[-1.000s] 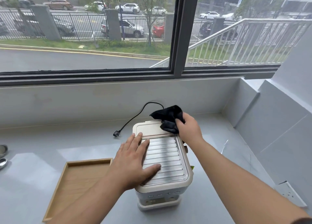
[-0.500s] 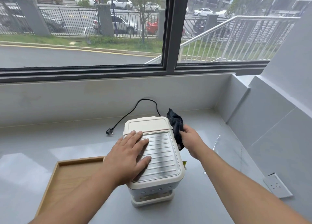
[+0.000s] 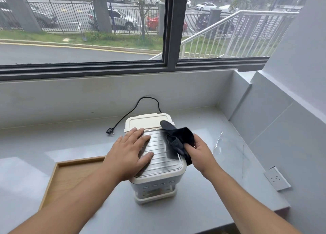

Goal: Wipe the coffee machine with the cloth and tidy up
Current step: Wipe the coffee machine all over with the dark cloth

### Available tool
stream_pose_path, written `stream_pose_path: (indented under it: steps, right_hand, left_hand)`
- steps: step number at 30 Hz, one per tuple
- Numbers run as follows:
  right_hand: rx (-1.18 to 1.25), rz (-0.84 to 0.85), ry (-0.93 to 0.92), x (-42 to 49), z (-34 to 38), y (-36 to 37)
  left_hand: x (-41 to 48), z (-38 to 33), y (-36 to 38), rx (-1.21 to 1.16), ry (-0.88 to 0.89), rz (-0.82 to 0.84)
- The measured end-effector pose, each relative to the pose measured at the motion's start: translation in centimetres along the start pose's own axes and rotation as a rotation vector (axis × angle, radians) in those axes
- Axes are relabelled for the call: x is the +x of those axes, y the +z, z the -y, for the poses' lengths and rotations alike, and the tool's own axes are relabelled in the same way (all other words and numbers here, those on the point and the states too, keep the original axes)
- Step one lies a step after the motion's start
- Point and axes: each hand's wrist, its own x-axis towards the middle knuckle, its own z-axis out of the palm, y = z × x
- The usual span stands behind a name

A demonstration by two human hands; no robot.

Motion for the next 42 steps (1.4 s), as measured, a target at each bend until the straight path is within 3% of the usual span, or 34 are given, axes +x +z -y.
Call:
stream_pose_path:
  steps: [9, 20, 30, 37, 42]
  right_hand:
    - [0.173, 0.02, 0.061, -6.2, -2.6, 0.0]
    - [-0.18, -0.099, -0.036, -12.0, -5.1, 3.3]
    - [-0.33, 0.026, -0.114, -13.6, -4.4, 10.3]
    - [-0.461, 0.263, -0.234, -14.0, -2.6, 14.3]
    - [-0.454, 0.284, -0.135, -13.2, -0.8, 18.1]
  left_hand:
    - [-0.1, -0.2, -0.1, -0.012, 0.0, 0.005]
    - [-0.5, -0.3, -0.1, 0.002, 0.015, -0.002]
    - [-3.6, 0.0, -0.1, -0.081, 0.12, -0.406]
    - [-5.6, 2.8, 0.3, -0.189, -0.027, -0.209]
    - [-6.4, 5.3, 0.5, -0.42, -0.284, -0.12]
